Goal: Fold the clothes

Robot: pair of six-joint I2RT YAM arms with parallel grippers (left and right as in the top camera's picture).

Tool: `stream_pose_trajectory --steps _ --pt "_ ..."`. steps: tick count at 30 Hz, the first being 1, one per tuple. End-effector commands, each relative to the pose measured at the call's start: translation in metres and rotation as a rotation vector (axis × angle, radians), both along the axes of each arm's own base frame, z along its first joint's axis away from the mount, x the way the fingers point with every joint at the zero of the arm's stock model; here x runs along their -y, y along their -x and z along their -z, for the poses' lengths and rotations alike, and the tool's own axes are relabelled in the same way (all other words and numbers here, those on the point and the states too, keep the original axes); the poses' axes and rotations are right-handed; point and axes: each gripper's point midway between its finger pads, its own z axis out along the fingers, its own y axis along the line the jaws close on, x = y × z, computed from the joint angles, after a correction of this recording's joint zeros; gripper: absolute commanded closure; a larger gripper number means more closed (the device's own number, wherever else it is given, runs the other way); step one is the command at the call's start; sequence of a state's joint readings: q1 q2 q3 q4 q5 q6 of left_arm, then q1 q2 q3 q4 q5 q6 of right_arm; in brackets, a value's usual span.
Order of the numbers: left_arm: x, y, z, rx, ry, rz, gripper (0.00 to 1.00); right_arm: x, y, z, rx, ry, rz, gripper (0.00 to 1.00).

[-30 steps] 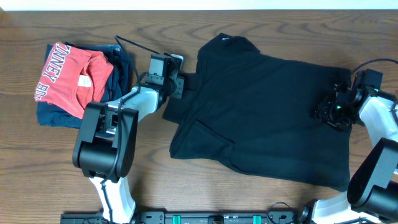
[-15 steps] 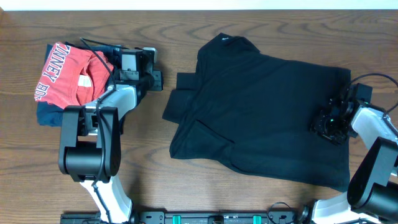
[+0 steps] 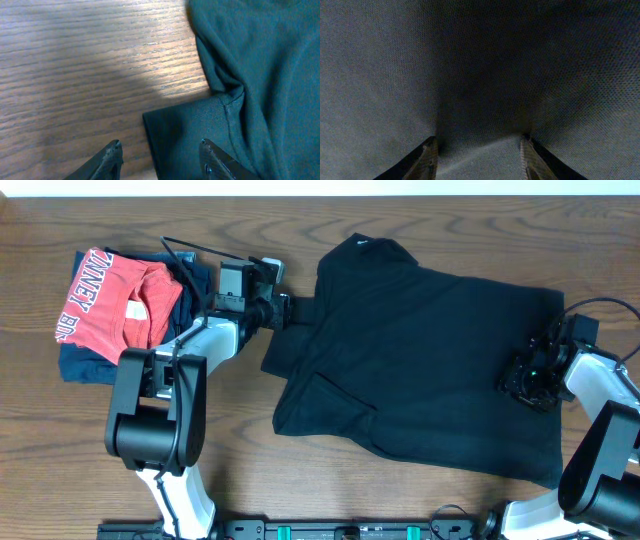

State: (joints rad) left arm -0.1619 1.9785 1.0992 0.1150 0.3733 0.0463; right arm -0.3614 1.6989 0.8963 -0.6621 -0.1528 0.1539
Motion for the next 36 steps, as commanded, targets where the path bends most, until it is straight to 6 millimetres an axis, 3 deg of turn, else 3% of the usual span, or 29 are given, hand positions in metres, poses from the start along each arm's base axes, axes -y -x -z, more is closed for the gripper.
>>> stream_pose_trajectory --steps 1,7,15,18,27,32,36 --pt "0.003 -0.001 0.013 -0.013 -0.008 0.027 0.5 -0.005 0.008 0.008 -0.031 0.002 -0.004 0.48" --pt "0.014 0.002 0.015 -0.01 -0.008 0.051 0.53 -0.005 0.009 0.008 -0.033 0.002 -0.005 0.48" --pt "0.016 -0.001 0.013 0.005 -0.008 0.052 0.86 -0.005 0.009 0.008 -0.034 0.002 -0.004 0.48" --pt "0.01 -0.004 0.011 0.013 -0.008 0.039 0.94 -0.005 0.009 0.008 -0.034 0.002 -0.004 0.48" --pt "-0.047 -0.029 -0.001 0.019 0.049 -0.154 0.94 -0.005 0.009 0.008 -0.034 0.003 -0.004 0.49" --pt "-0.058 -0.031 -0.002 0.017 0.061 -0.173 0.93 -0.004 0.009 0.008 -0.035 0.006 -0.004 0.48" --pt "-0.051 -0.028 -0.003 0.006 0.09 -0.145 0.56 -0.004 0.009 0.008 -0.035 0.006 -0.004 0.47"
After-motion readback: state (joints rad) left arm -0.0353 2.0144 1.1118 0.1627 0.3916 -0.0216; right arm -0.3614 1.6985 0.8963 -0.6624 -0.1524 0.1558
